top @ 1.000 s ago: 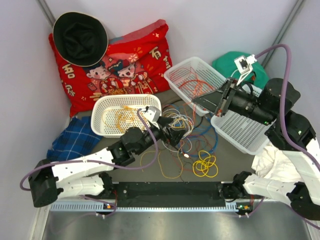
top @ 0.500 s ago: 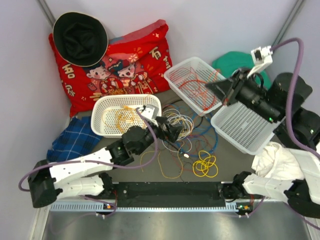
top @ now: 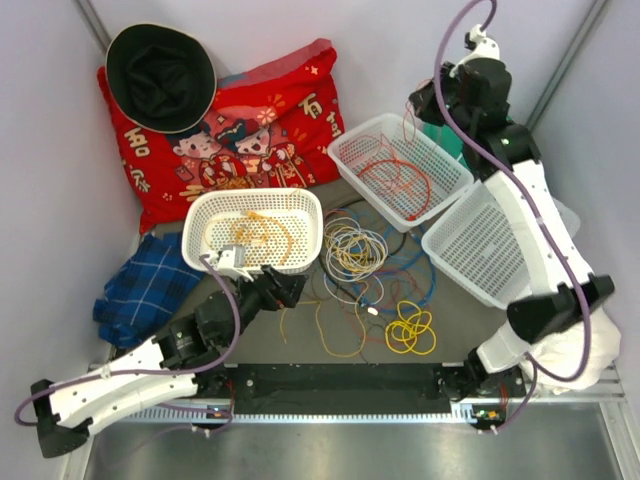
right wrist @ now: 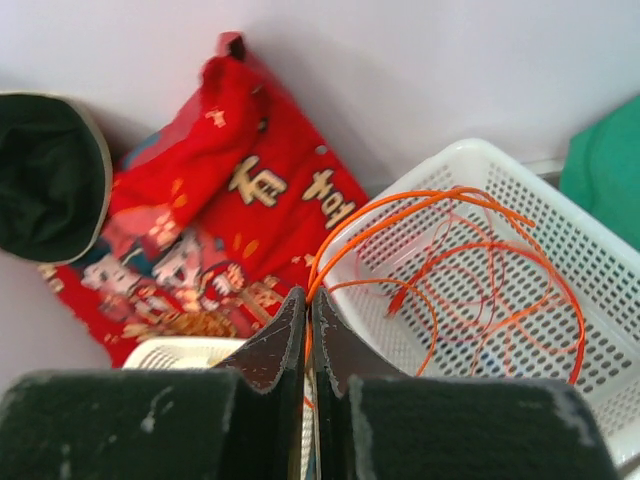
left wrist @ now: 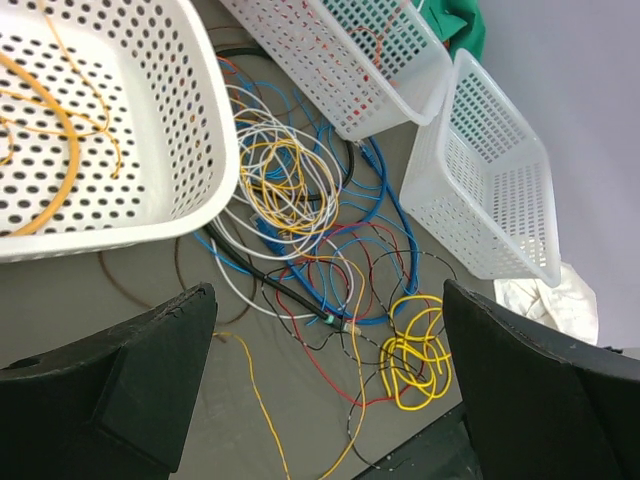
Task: Untangle the cables
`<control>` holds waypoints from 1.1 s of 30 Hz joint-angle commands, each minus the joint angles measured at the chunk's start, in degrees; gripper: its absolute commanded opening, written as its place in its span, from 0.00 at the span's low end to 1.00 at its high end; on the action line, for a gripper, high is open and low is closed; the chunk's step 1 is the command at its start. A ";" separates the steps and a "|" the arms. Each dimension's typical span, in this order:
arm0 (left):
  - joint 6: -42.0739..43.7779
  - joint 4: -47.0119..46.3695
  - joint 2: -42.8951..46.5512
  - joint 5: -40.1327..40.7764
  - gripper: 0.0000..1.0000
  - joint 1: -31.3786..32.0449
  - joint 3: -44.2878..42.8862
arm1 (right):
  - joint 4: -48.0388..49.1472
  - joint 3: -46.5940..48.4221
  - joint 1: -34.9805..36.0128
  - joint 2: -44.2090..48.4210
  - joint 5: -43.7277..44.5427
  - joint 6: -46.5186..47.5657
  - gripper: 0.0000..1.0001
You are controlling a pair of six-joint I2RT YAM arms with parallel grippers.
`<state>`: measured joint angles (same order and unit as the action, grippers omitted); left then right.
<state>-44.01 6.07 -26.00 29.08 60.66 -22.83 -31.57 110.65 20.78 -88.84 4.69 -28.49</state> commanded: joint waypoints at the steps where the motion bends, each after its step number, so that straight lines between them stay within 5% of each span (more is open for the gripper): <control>1: -2.40 4.22 1.04 1.95 0.99 0.16 -0.28 | 7.92 4.31 -3.01 -6.33 1.38 0.81 0.00; 5: -1.96 4.13 -0.45 1.59 0.99 0.16 -0.29 | 8.03 6.58 -3.81 -13.71 0.68 2.03 0.00; 8: -1.43 3.52 -1.68 1.51 0.99 0.16 -0.11 | 1.97 14.58 -3.55 -20.65 -2.57 2.13 0.56; 13: -0.38 1.41 -3.26 2.73 0.99 0.16 0.07 | 6.51 3.83 1.36 -13.40 3.39 6.95 0.82; 21: 5.50 -1.32 -10.11 4.58 0.99 0.07 -5.55 | 9.86 -18.86 10.24 8.90 4.46 8.10 0.83; 25: 9.37 1.84 -16.69 5.28 0.99 0.07 -11.61 | 11.53 -37.47 13.67 21.03 3.49 6.52 0.82; 33: 14.30 8.96 -31.54 3.02 0.99 -0.63 -25.15 | 5.74 -57.81 17.45 39.25 2.43 0.72 0.79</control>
<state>-33.52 11.79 -50.98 34.52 60.66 -41.74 -23.68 58.74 36.49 -54.98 7.81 -23.97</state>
